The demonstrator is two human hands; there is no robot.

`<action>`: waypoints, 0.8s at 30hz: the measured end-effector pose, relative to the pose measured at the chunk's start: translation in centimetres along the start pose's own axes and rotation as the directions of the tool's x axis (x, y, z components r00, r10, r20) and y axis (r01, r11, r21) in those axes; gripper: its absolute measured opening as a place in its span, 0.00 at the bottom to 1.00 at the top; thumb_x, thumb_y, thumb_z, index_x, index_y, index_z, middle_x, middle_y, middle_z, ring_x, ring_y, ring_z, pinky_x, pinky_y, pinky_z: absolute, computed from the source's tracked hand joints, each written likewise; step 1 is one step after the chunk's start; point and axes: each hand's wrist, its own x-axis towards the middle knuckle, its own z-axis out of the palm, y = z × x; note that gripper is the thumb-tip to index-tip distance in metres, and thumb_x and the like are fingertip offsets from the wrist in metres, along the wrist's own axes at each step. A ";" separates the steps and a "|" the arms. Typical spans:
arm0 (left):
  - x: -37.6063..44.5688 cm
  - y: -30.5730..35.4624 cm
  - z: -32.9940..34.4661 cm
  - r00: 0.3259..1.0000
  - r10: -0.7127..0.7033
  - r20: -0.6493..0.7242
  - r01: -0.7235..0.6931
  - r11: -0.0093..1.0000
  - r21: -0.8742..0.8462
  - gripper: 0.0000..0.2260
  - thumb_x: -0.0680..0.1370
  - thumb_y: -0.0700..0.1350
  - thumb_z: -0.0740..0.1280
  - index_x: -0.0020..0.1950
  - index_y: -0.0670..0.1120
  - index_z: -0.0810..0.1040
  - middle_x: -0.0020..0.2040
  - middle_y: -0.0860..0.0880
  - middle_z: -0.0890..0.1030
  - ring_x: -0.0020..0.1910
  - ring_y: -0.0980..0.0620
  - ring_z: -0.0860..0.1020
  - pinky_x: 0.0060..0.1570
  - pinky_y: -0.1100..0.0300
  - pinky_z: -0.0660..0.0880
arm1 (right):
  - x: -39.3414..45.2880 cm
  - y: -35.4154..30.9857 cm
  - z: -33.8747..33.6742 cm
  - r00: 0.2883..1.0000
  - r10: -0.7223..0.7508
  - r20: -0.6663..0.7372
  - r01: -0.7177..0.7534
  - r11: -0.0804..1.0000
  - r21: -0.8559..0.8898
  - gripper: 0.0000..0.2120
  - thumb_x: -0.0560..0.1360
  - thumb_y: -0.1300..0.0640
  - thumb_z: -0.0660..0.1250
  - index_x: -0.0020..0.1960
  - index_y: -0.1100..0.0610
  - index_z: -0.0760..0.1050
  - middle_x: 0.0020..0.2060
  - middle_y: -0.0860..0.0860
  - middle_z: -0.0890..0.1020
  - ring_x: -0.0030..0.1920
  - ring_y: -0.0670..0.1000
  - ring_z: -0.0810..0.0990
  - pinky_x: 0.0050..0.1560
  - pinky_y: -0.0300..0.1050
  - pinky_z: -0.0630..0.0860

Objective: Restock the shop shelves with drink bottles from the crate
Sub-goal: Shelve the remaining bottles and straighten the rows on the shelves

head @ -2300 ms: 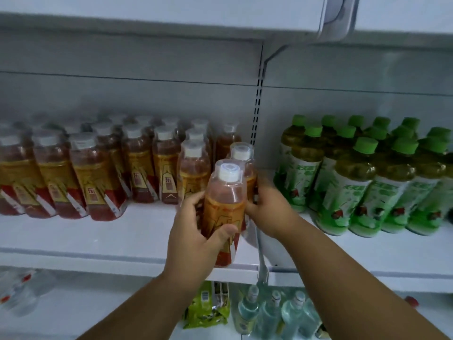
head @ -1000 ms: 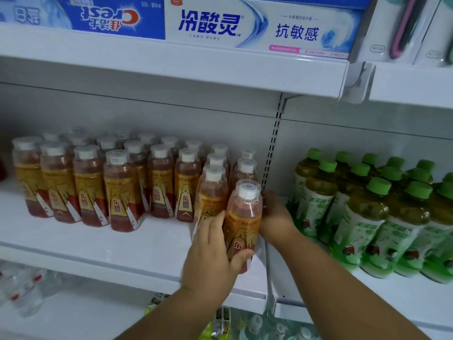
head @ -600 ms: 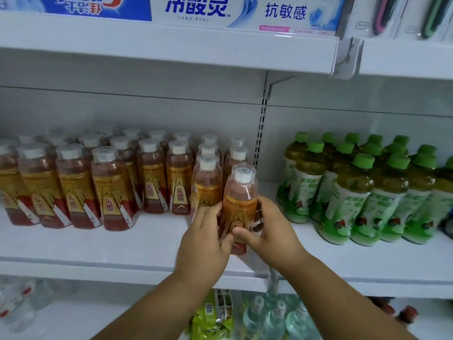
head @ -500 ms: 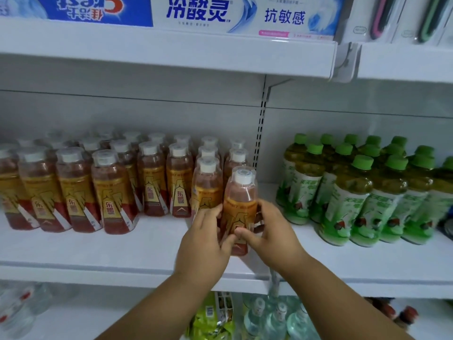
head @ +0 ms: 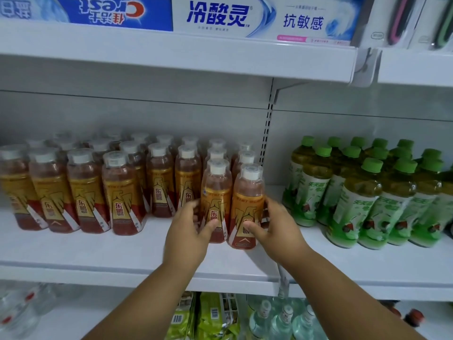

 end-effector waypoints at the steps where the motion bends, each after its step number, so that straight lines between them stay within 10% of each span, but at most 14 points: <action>1: 0.1 -0.1 0.0 1.000 0.000 0.006 0.000 1.000 -0.010 0.24 0.75 0.56 0.74 0.68 0.61 0.70 0.61 0.56 0.79 0.56 0.55 0.80 0.55 0.47 0.81 | 0.0 0.0 0.0 1.000 0.001 -0.003 -0.001 1.000 0.000 0.23 0.74 0.46 0.73 0.66 0.40 0.70 0.57 0.42 0.79 0.58 0.45 0.78 0.59 0.53 0.80; 10: 0.8 -0.2 -0.2 0.999 -0.021 0.034 0.023 0.999 -0.046 0.29 0.71 0.55 0.78 0.64 0.66 0.65 0.56 0.60 0.77 0.56 0.54 0.79 0.56 0.48 0.80 | 0.2 -0.5 0.3 0.999 0.037 -0.005 -0.037 0.999 0.015 0.22 0.73 0.44 0.72 0.57 0.25 0.65 0.55 0.37 0.78 0.57 0.41 0.77 0.58 0.49 0.79; 24: 0.8 -0.7 -0.4 0.998 -0.005 0.055 0.007 0.999 -0.045 0.29 0.73 0.54 0.77 0.70 0.61 0.66 0.63 0.56 0.76 0.60 0.52 0.78 0.60 0.47 0.79 | 0.9 -0.4 0.4 0.997 0.071 0.035 -0.070 0.997 -0.023 0.23 0.76 0.46 0.71 0.68 0.43 0.69 0.60 0.44 0.78 0.58 0.44 0.78 0.61 0.49 0.79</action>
